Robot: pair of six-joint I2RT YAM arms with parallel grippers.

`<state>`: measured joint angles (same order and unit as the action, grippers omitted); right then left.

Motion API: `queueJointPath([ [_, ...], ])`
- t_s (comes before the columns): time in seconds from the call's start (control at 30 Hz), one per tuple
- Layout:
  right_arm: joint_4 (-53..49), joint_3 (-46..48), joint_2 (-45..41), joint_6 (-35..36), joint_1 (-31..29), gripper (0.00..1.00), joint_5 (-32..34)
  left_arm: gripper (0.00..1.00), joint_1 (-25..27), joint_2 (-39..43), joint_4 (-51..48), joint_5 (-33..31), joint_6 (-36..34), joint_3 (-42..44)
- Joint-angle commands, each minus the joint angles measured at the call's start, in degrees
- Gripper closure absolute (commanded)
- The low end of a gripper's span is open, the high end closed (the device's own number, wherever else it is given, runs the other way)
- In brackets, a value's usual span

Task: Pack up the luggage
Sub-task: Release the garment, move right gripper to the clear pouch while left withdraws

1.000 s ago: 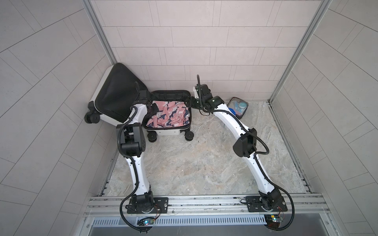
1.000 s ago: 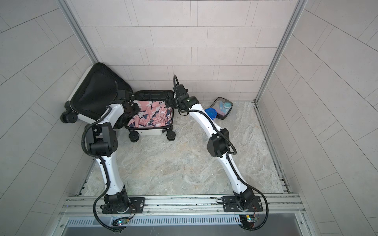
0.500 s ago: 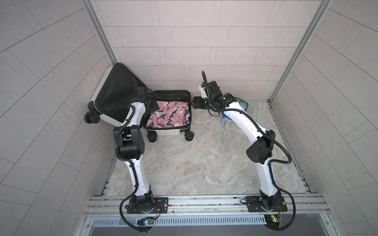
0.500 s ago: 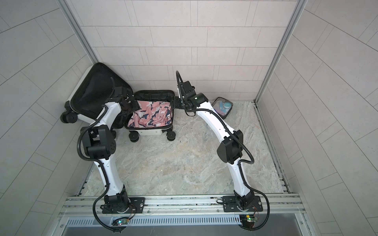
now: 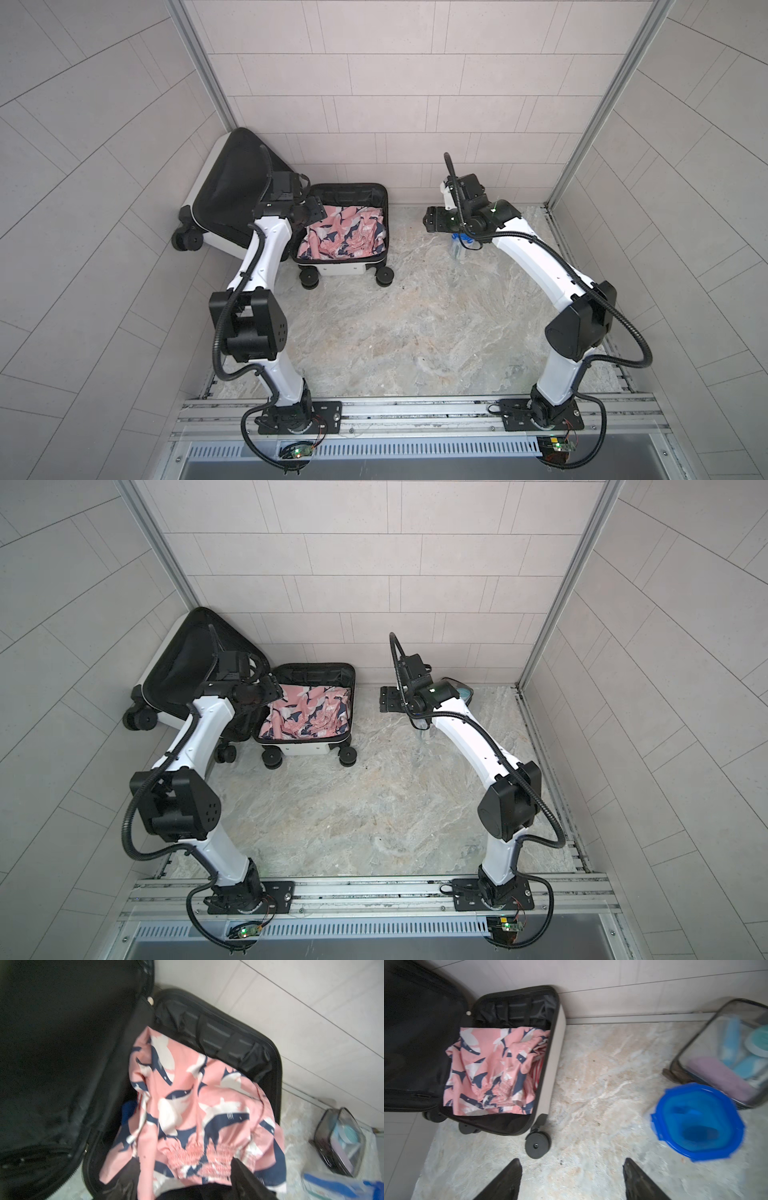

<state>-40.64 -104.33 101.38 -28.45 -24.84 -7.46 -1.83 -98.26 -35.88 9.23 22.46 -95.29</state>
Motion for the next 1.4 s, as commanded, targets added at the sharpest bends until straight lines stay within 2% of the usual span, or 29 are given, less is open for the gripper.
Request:
queueJointPath([
  [0.0,0.1,4.4,-6.1,0.5,2.8,0.21,3.5,0.25,3.5,8.0,1.3,0.8,0.3,5.1],
  [0.2,1.8,17.2,-15.4,-2.3,12.2,0.21,3.0,0.24,12.4,24.7,6.4,0.7,6.4,22.8],
  [0.37,6.2,26.3,-20.3,-5.2,21.3,0.21,-0.3,0.23,24.6,34.8,10.5,-2.0,13.2,37.8],
  [0.47,8.8,28.7,-19.9,-7.4,25.7,0.22,-3.3,0.23,31.3,38.9,14.1,-4.4,18.0,45.7],
  [0.63,13.1,29.1,-13.9,-11.9,31.0,0.23,-9.0,0.21,37.8,43.2,17.0,-6.9,23.4,53.1],
  [0.8,18.5,27.2,-5.5,-15.3,32.0,0.24,-12.0,0.24,40.8,43.5,16.5,-8.5,24.5,55.0],
  [1.1,23.5,18.9,9.2,-18.1,32.0,0.28,-13.8,0.25,41.6,39.4,19.2,-4.9,25.0,57.1],
  [1.3,25.4,13.7,16.6,-19.2,32.0,0.29,-14.7,0.16,41.6,37.6,22.4,-3.9,24.5,57.4],
  [1.33,25.9,13.1,17.7,-19.6,32.1,0.29,-14.8,0.01,41.6,37.3,22.4,-4.0,24.1,56.9],
  [1.37,26.5,12.4,18.7,-19.8,32.1,0.29,-15.0,0.00,41.6,37.1,22.3,-4.2,23.8,56.6],
])
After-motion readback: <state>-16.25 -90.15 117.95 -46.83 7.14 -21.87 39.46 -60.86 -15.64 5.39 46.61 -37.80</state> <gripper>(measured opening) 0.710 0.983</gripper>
